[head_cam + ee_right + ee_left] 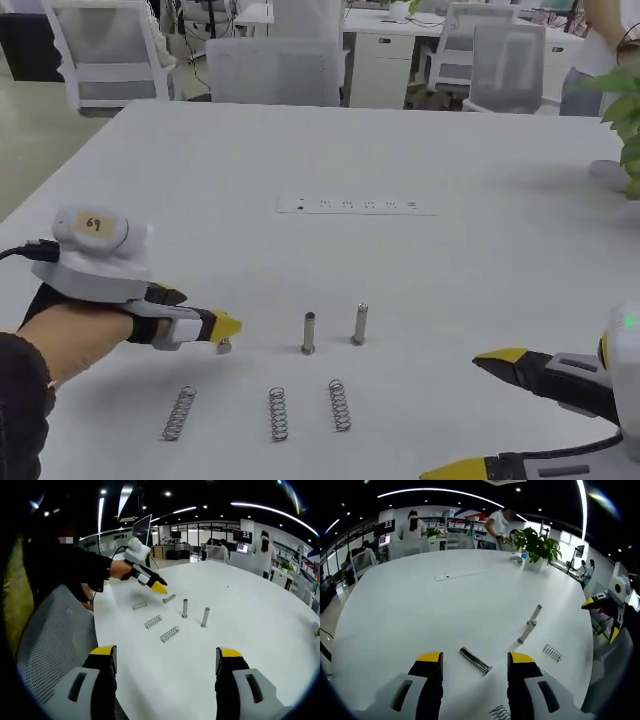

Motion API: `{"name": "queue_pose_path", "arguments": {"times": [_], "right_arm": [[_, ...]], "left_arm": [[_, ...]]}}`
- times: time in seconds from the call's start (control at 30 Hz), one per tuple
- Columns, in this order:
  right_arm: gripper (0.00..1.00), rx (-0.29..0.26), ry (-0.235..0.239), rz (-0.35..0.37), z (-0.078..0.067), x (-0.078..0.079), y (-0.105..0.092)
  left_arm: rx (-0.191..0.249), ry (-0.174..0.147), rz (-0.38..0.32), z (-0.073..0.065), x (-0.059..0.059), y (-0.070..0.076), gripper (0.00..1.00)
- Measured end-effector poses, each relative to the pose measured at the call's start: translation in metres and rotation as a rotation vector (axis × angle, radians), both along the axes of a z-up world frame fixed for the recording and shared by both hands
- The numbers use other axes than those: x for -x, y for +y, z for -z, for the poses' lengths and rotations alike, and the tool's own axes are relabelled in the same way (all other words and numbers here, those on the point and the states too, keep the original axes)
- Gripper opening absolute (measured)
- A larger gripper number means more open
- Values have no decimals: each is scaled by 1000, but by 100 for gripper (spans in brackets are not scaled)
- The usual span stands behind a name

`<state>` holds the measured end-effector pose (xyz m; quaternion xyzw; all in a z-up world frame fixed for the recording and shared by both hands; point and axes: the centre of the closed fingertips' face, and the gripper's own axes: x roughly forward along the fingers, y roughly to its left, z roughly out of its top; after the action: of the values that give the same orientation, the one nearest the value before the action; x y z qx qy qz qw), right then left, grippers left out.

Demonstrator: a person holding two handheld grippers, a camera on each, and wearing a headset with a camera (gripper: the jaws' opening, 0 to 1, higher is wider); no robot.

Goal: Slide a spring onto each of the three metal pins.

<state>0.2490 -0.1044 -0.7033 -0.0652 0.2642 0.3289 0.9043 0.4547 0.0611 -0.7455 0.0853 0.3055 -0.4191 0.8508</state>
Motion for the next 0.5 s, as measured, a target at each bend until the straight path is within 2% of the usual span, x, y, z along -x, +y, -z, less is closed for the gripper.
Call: {"name": "queue_pose_path", "arguments": {"times": [0.5], "right_arm": [[80, 0, 6, -1, 2, 0, 0]], "left_arm": [[-64, 22, -36, 14, -8, -7, 36]]}}
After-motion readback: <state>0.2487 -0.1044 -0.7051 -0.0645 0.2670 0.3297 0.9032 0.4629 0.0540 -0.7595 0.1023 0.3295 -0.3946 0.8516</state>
